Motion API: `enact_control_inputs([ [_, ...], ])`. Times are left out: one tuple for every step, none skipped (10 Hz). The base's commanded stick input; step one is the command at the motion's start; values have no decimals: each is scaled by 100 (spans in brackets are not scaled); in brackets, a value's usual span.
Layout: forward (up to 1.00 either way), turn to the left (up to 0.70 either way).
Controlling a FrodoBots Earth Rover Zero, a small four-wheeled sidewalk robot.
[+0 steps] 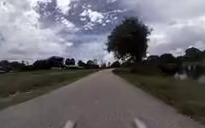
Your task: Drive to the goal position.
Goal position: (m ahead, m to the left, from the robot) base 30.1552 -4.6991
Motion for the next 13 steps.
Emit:
enact_control_inputs([
  [70, 0],
  [70, 0],
  [70, 0],
  [70, 0],
  [70, 0],
  [70, -24],
  [70, -12],
  [70, 0],
  [70, 0],
  [70, 0],
  [70, 0],
  [70, 0],
  [70, 0],
])
